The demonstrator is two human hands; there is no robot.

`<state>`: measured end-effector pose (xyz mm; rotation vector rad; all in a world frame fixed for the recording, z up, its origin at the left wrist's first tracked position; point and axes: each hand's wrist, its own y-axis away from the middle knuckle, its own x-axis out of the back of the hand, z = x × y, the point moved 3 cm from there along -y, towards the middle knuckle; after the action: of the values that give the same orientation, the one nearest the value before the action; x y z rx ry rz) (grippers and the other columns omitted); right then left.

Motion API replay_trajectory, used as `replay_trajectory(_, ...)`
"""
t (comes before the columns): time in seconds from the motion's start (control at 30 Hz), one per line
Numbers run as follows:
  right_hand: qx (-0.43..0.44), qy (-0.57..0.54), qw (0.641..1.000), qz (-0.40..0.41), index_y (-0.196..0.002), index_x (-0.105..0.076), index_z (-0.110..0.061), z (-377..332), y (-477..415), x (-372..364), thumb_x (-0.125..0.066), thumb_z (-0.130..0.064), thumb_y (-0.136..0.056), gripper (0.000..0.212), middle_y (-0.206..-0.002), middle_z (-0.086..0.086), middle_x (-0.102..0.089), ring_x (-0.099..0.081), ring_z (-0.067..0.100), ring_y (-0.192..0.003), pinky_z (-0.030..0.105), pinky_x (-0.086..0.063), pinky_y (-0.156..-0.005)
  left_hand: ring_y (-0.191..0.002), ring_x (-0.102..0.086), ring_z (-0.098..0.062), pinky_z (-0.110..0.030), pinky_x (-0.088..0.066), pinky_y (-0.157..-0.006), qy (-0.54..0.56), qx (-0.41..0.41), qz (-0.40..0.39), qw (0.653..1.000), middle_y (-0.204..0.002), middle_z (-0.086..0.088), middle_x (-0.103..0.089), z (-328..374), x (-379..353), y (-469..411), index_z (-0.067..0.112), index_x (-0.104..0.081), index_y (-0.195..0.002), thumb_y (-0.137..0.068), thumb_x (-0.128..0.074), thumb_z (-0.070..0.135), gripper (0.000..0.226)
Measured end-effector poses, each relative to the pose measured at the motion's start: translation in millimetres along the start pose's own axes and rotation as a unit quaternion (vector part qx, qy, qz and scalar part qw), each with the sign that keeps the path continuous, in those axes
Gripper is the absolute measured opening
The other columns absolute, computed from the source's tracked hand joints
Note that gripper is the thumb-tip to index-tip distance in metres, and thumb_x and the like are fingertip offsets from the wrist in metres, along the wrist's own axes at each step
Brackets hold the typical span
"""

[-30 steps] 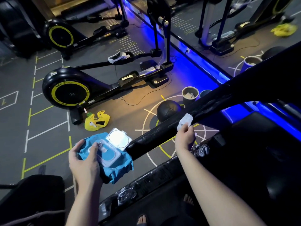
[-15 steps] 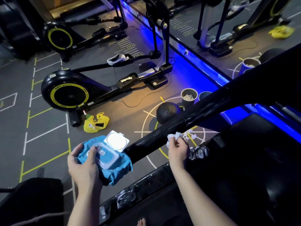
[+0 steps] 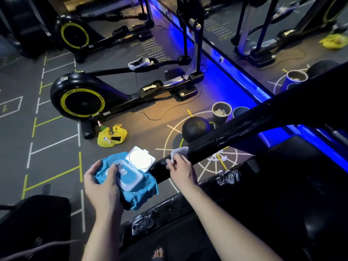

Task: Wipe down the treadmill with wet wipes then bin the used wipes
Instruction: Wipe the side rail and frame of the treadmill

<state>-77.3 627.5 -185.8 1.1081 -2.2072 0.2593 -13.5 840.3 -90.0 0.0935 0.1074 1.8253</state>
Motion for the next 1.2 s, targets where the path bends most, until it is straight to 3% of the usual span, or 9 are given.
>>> replay_trajectory(0.1,0.025,0.114,0.99,0.075,-0.092,-0.059,-0.012,2,-18,0,-0.052,-0.027,-0.101,0.019,-0.093,0.01,-0.069,-0.068,0.033,-0.08,0.037,-0.053,-0.059,-0.113,-0.07,-0.014,-0.033,-0.057,-0.093,-0.012,-0.009,0.002,1.0,-0.131,0.001,-0.068,0,0,4,0.031,-0.066,-0.124,-0.093,-0.081,0.019,0.036)
replay_trajectory(0.23,0.024,0.201,0.964,0.17,-0.079,-0.06,-0.012,18,-38,30,-0.071,-0.018,-0.085,0.014,-0.074,0.007,-0.064,-0.066,0.028,-0.054,0.027,-0.044,-0.038,-0.106,-0.068,-0.003,-0.021,-0.056,-0.086,-0.024,-0.032,0.004,0.999,-0.126,0.005,-0.067,4,1,6,0.02,-0.064,-0.132,-0.094,-0.08,0.017,0.042)
replay_trajectory(0.33,0.033,0.213,0.956,0.201,-0.077,-0.055,-0.01,35,-50,56,-0.066,-0.015,-0.086,0.015,-0.071,0.009,-0.061,-0.064,0.029,-0.048,0.028,-0.041,-0.035,-0.113,-0.069,-0.013,-0.032,-0.058,-0.096,-0.032,-0.029,0.007,0.999,-0.129,-0.001,-0.069,0,2,6,0.021,-0.065,-0.13,-0.092,-0.082,0.018,0.042)
replay_trajectory(0.53,-0.046,0.161,0.964,0.205,-0.093,-0.054,-0.005,83,-73,91,-0.045,-0.023,-0.104,0.023,-0.088,0.018,-0.064,-0.065,0.038,-0.067,0.034,-0.044,-0.049,-0.111,-0.066,-0.012,-0.008,-0.051,-0.074,-0.017,-0.031,-0.006,0.999,-0.129,0.0,-0.066,2,-4,14,0.018,-0.064,-0.132,-0.094,-0.08,0.017,0.041)
replay_trajectory(0.73,-0.048,0.017,0.968,0.245,-0.093,-0.059,-0.007,83,-50,99,-0.052,-0.024,-0.102,0.021,-0.091,0.016,-0.068,-0.065,0.035,-0.07,0.032,-0.043,-0.052,-0.107,-0.066,-0.007,-0.015,-0.051,-0.079,-0.011,-0.038,-0.027,0.999,-0.123,0.007,-0.065,4,-15,20,0.021,-0.063,-0.131,-0.094,-0.079,0.018,0.04)
replay_trajectory(0.83,0.028,-0.001,0.977,0.212,-0.087,-0.06,-0.006,70,-29,78,-0.058,-0.019,-0.098,0.018,-0.093,0.017,-0.072,-0.068,0.036,-0.068,0.03,-0.041,-0.05,-0.108,-0.067,-0.005,-0.015,-0.052,-0.08,0.0,-0.038,-0.037,0.999,-0.12,0.01,-0.066,4,-25,23,0.024,-0.063,-0.128,-0.095,-0.078,0.016,0.037)
replay_trajectory(0.93,0.1,0.01,0.985,0.142,-0.088,-0.059,-0.004,60,-26,53,-0.046,-0.03,-0.098,0.03,-0.09,0.014,-0.07,-0.067,0.035,-0.071,0.028,-0.04,-0.053,-0.115,-0.069,-0.014,-0.026,-0.054,-0.089,-0.006,-0.038,-0.041,0.998,-0.13,0.001,-0.068,-2,-31,27,0.035,-0.064,-0.117,-0.094,-0.08,0.019,0.033)
replay_trajectory(1.1,0.019,0.101,0.994,0.043,-0.129,-0.052,-0.007,51,-51,47,-0.035,-0.031,-0.109,0.036,-0.137,0.007,-0.057,-0.065,0.028,-0.11,0.032,-0.045,-0.075,-0.116,-0.07,-0.018,-0.028,-0.055,-0.086,0.003,-0.026,-0.051,0.998,-0.131,-0.002,-0.069,-10,-43,38,0.04,-0.064,-0.113,-0.092,-0.082,0.023,0.032)
replay_trajectory(1.2,-0.037,0.099,0.99,0.095,-0.135,-0.047,-0.007,54,-63,67,-0.034,-0.029,-0.109,0.037,-0.125,0.016,-0.062,-0.065,0.035,-0.106,0.035,-0.047,-0.069,-0.117,-0.07,-0.02,-0.037,-0.058,-0.092,0.003,-0.012,-0.043,0.999,-0.132,-0.002,-0.068,-18,-48,43,0.043,-0.066,-0.111,-0.09,-0.084,0.028,0.031)
